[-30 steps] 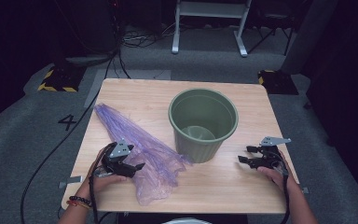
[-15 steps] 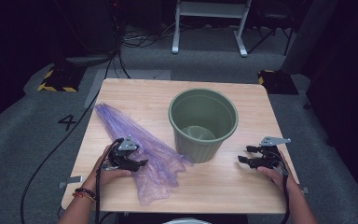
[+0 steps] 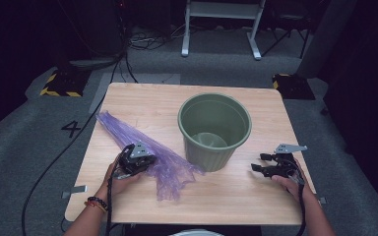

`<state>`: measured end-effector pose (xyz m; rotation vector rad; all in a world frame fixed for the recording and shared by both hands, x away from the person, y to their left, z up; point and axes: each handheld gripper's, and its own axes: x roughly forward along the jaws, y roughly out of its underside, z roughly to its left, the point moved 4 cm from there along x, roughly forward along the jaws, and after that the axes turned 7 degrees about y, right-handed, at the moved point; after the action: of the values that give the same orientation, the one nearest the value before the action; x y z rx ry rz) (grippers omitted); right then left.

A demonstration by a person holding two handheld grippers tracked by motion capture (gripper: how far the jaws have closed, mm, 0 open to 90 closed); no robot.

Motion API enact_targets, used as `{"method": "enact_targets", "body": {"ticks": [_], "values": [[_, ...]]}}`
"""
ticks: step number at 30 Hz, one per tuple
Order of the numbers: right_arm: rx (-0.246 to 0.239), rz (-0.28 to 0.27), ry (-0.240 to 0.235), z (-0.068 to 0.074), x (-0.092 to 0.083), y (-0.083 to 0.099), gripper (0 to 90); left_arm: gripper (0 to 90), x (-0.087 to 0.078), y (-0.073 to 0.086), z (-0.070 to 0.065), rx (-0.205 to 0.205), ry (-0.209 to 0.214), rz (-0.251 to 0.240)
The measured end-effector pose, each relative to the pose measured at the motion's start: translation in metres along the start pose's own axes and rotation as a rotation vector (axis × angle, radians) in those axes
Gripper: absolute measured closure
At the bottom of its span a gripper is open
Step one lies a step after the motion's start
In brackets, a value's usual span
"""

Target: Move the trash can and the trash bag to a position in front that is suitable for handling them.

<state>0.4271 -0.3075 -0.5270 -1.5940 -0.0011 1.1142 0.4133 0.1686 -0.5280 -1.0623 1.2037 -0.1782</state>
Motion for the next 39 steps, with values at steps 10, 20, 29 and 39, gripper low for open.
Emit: {"method": "enact_targets", "body": {"ticks": [10, 20, 29, 39], "values": [[0.0, 0.0, -0.003, 0.0, 0.0, 0.0, 28.8, 89.0, 0.004, -0.008, -0.002, -0.006, 0.024, -0.026], [-0.001, 0.0, -0.005, -0.001, 0.0, 0.0, 28.8, 89.1, -0.002, -0.019, -0.008, 0.017, 0.025, -0.064], [0.001, -0.002, -0.006, -0.001, 0.0, 0.0, 28.8, 89.2, -0.014, -0.023, -0.005, 0.013, 0.024, -0.123], [0.004, -0.003, -0.005, -0.001, 0.0, 0.0, 28.8, 89.3, -0.02, -0.025, -0.009, 0.03, 0.019, -0.136]]}}
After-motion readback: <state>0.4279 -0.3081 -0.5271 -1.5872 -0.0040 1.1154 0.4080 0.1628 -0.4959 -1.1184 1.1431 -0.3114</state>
